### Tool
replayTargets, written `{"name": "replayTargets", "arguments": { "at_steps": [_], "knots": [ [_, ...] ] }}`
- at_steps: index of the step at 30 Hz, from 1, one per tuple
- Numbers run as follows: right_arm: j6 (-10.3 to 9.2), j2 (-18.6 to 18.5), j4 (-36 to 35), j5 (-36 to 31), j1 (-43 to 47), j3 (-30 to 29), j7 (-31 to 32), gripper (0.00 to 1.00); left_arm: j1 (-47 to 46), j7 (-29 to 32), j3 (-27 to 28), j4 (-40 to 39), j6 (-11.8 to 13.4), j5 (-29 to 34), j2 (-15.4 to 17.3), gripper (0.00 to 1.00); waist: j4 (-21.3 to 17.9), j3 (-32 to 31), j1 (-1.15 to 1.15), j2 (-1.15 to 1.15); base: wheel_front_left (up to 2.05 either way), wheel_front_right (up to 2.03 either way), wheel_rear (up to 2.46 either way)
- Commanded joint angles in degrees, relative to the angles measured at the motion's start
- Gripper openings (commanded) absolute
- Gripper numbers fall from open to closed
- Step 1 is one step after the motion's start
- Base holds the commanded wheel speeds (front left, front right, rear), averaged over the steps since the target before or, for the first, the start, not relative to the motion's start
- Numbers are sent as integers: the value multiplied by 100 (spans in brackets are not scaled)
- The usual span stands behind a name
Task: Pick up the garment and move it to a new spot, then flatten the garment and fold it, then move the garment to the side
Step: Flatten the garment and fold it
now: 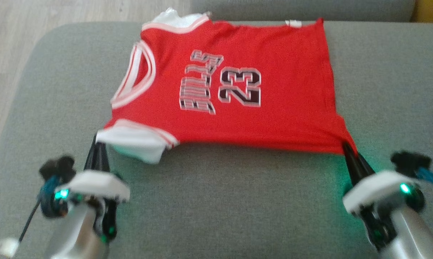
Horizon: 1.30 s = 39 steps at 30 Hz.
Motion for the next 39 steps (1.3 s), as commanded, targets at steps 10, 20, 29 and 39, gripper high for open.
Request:
{"name": "replayTargets", "arguments": {
  "at_steps": [10,20,29,39],
  "knots": [
    [-4,628,-4701,-985,2835,-1470,2888,0,3113,2021,287,-5617,1857,85,1251,0,-18,-113,1,0,0,0,0],
    [-4,704,-5225,-965,2762,-1627,4134,0,3103,3254,108,-6582,2098,-37,1659,0,-98,-3,1,0,0,0,0],
    [-4,706,-3873,-1062,1163,-1761,5058,0,1606,4277,-39,-5210,1359,-788,1766,0,-87,415,1,0,0,0,0],
    [-4,706,-2900,-850,-59,-1607,4913,100,234,4561,-303,-3732,692,-998,1543,38,-33,684,1,0,0,0,0]
  ]
}}
